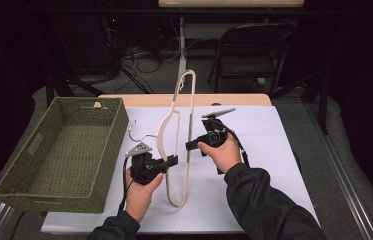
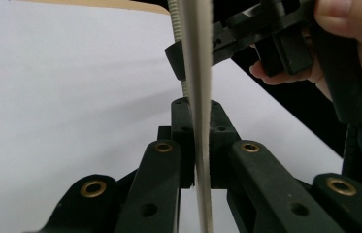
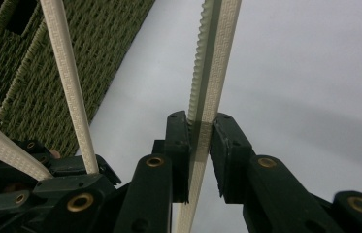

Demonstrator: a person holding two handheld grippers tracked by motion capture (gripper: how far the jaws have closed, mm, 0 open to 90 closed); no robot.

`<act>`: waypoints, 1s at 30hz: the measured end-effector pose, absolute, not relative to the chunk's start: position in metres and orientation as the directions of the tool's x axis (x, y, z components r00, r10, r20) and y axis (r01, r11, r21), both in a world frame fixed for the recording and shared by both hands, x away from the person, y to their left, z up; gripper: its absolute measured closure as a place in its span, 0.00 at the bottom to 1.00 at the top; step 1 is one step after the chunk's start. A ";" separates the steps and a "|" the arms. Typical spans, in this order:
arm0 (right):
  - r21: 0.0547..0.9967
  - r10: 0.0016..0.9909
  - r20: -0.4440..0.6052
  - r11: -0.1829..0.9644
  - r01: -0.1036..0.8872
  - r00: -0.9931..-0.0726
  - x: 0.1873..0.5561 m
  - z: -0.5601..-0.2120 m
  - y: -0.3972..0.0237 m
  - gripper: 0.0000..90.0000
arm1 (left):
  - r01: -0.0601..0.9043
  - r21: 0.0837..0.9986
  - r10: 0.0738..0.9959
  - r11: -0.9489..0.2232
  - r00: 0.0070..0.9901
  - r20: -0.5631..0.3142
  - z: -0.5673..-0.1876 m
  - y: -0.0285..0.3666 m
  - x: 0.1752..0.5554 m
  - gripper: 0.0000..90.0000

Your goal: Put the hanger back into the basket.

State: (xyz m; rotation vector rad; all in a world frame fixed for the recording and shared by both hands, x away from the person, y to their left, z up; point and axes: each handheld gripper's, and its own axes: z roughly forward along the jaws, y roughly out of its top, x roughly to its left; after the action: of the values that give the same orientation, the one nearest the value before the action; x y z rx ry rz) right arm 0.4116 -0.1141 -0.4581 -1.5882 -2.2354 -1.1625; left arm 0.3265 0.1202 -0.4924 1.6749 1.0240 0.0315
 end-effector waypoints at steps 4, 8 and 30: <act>0.512 0.735 0.518 0.145 0.847 -0.438 0.408 -0.456 -0.113 0.74 | 0.603 0.797 0.638 0.007 0.611 -0.468 -0.488 0.125 0.330 0.97; 0.519 0.733 0.510 0.156 0.840 -0.451 0.405 -0.456 -0.117 0.68 | 0.624 0.781 0.641 0.031 0.587 -0.494 -0.483 0.133 0.335 0.97; 0.562 0.791 0.340 0.263 0.785 -0.509 0.396 -0.463 -0.133 0.59 | 0.666 0.745 0.708 -0.021 0.536 -0.459 -0.466 0.147 0.359 0.97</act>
State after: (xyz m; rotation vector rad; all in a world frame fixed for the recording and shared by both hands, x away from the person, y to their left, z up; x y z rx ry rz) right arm 0.3961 -0.1325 -0.4631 -1.5614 -2.5036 -1.1045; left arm 0.3592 0.1468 -0.4661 1.7210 1.1595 0.0496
